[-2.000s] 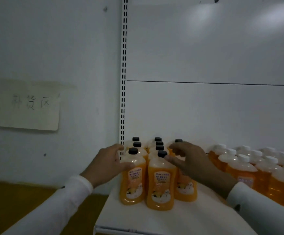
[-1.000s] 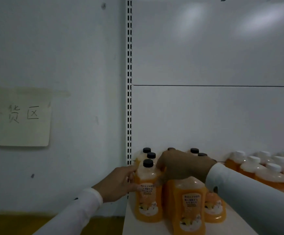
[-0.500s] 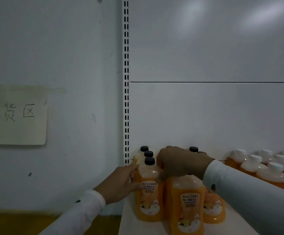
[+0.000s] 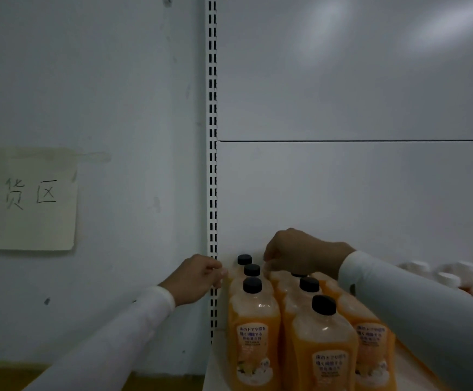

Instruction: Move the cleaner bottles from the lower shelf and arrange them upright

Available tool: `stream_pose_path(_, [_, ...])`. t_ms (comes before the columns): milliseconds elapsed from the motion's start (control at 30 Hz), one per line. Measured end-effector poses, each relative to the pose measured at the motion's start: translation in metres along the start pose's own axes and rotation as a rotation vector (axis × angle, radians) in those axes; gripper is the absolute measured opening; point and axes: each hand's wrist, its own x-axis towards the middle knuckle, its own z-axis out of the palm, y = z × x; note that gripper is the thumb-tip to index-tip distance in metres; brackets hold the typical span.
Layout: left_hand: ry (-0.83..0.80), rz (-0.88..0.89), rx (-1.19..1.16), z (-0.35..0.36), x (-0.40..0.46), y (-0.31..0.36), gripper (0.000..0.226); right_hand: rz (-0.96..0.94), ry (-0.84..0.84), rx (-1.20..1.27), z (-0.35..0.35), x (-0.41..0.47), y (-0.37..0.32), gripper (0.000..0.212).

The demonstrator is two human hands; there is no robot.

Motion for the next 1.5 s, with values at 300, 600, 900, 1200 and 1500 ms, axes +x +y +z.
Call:
stream_pose_path(300, [-0.079, 0.051, 0.097, 0.016, 0.028, -0.007, 0.032, -0.048, -0.021, -0.045, 0.021, 0.03, 0.012, 0.022])
stream_pose_path(600, [-0.08, 0.112, 0.063, 0.018, 0.029, -0.009, 0.024, -0.052, 0.009, -0.026, 0.03, 0.037, 0.018, 0.017])
stream_pose_path(900, [-0.019, 0.151, 0.029, 0.027, 0.028, -0.017, 0.03, -0.04, 0.046, -0.026, 0.033, 0.035, 0.017, 0.016])
stream_pose_path(1200, [-0.004, 0.161, -0.008, 0.032, 0.025, -0.017, 0.035, -0.025, 0.011, -0.055, 0.028, 0.027, 0.012, 0.017])
stream_pose_path(1500, [0.019, 0.077, 0.017, 0.027, 0.019, -0.017, 0.037, 0.033, 0.142, -0.041, 0.015, 0.001, 0.003, 0.034])
